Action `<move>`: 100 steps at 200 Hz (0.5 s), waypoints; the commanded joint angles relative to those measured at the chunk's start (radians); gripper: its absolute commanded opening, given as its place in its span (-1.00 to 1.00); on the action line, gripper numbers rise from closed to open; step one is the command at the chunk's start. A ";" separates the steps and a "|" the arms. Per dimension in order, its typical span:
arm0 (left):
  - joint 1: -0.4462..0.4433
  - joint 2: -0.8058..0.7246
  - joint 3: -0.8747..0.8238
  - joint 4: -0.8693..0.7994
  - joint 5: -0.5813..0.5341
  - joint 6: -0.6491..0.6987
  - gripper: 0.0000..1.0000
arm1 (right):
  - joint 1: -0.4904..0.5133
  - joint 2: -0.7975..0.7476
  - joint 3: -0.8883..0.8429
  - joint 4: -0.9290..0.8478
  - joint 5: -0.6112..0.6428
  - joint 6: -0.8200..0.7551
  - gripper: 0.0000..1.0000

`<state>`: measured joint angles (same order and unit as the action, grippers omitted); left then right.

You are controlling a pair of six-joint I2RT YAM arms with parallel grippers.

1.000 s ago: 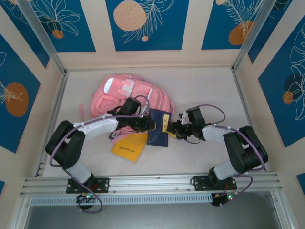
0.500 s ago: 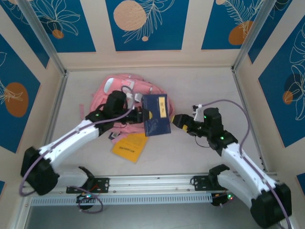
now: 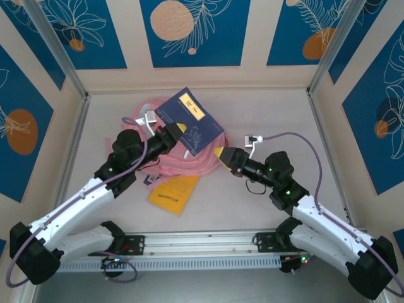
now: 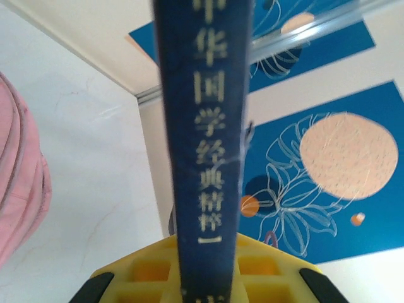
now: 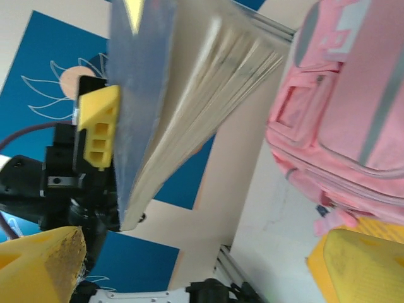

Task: Pack the student bag
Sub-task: Pass the book.

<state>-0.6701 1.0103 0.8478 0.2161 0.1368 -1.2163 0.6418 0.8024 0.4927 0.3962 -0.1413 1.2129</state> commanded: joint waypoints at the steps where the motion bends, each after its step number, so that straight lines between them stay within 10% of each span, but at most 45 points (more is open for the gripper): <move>1: -0.005 -0.031 0.002 0.131 -0.066 -0.113 -1.00 | 0.042 0.044 0.053 0.167 0.094 0.045 0.96; 100: -0.016 -0.026 -0.041 0.147 -0.060 -0.160 -1.00 | 0.099 0.263 0.187 0.343 0.191 0.154 0.60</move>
<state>-0.6735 1.0088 0.8246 0.2958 0.0944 -1.3540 0.7311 1.0512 0.6273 0.6674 -0.0147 1.3441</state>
